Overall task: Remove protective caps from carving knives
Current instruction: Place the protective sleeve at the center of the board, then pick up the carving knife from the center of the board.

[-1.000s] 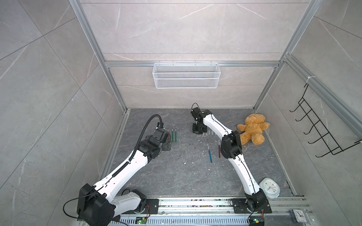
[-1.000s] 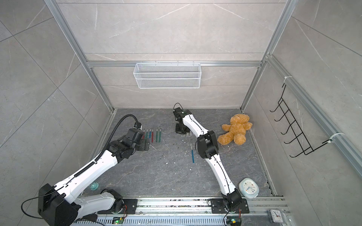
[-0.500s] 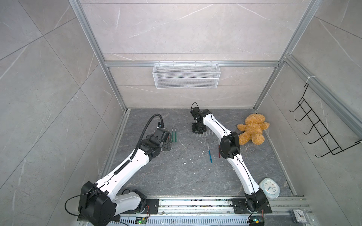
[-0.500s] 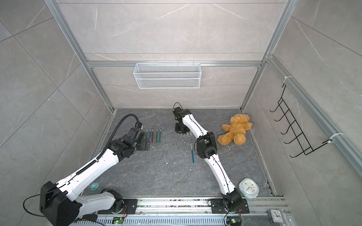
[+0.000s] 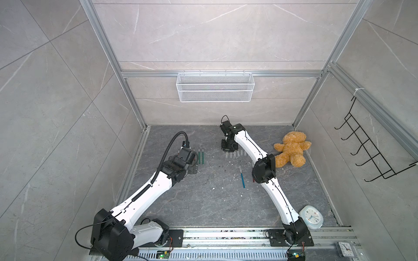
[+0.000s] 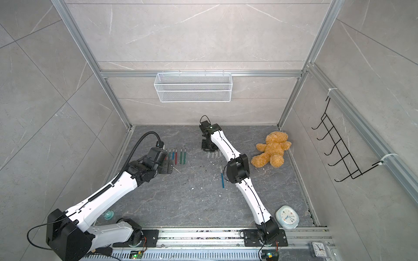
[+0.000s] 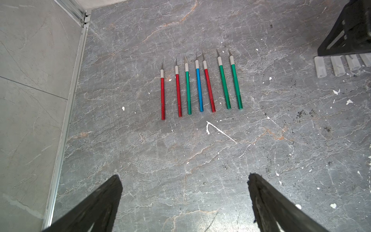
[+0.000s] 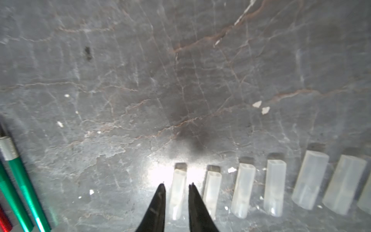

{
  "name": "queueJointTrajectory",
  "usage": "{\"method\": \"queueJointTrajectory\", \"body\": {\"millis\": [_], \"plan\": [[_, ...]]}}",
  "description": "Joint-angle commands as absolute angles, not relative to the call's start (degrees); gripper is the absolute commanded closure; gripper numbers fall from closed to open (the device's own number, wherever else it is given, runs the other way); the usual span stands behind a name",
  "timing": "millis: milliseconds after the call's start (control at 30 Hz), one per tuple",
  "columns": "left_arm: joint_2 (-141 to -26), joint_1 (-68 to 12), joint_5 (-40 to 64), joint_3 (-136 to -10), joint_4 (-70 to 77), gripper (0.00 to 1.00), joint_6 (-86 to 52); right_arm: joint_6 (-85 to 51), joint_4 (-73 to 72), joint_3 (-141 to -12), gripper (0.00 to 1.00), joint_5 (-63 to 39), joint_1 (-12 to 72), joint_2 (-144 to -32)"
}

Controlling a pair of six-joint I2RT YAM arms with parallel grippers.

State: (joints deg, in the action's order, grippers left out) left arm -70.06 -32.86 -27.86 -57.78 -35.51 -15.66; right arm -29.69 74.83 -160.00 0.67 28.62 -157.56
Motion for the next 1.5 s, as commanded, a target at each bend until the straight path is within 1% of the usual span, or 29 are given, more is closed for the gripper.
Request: {"method": "queueJointTrajectory", "body": {"millis": [0,133,267,333,500,633,700,933,1067,1200,1300,1367,1467], "plan": [[-70.62,-33.05,-28.78,-61.05,-37.12,0.00,-16.23,-28.41,78.32,-163.32,0.73,0.79,28.49,-158.59],[-70.80,-33.00,-28.10,-61.72,-37.95,0.00,-16.36,-27.74,80.04,-166.41,0.63,0.73,28.48,-156.93],[-70.20,-32.91,-27.34,-62.05,-38.17,0.00,-16.32,-26.81,80.27,-166.02,0.45,1.42,28.75,-152.60],[-69.56,-32.87,-25.48,-61.65,-37.57,0.00,-16.20,-26.51,80.07,-164.85,0.39,2.37,29.11,-150.18],[-68.62,-32.79,-22.05,-61.04,-36.36,0.00,-17.59,-25.49,79.81,-161.48,0.31,6.06,30.77,-143.19],[-70.49,-32.78,-19.32,-63.88,-39.10,0.00,-18.76,-25.24,78.88,-156.34,0.25,10.83,32.65,-137.03],[-71.72,-32.81,-18.25,-64.88,-40.13,0.00,-19.52,-25.09,76.55,-150.84,0.23,11.84,33.28,-132.79],[-76.18,-32.79,-13.48,-70.57,-45.33,0.00,-24.41,-25.48,58.49,-118.79,0.14,10.39,33.42,-109.87],[-78.58,-32.95,-9.12,-72.00,-46.05,0.00,-30.58,-25.83,52.11,-105.12,0.08,11.17,33.41,-99.25],[-82.14,-33.76,-4.65,-73.30,-46.22,0.00,-39.00,-26.57,48.81,-93.57,0.04,13.33,33.31,-90.92],[-85.05,-37.23,-4.54,-74.96,-46.01,0.00,-44.55,-27.39,47.01,-86.29,0.00,15.39,33.20,-85.99],[-88.02,-41.03,-6.72,-77.56,-47.16,0.00,-48.00,-27.92,46.07,-81.77,0.00,16.67,32.88,-83.11],[-94.02,-45.51,-6.97,-82.14,-49.28,0.00,-52.62,-28.85,44.92,-76.22,0.00,17.05,32.27,-80.01]]}}
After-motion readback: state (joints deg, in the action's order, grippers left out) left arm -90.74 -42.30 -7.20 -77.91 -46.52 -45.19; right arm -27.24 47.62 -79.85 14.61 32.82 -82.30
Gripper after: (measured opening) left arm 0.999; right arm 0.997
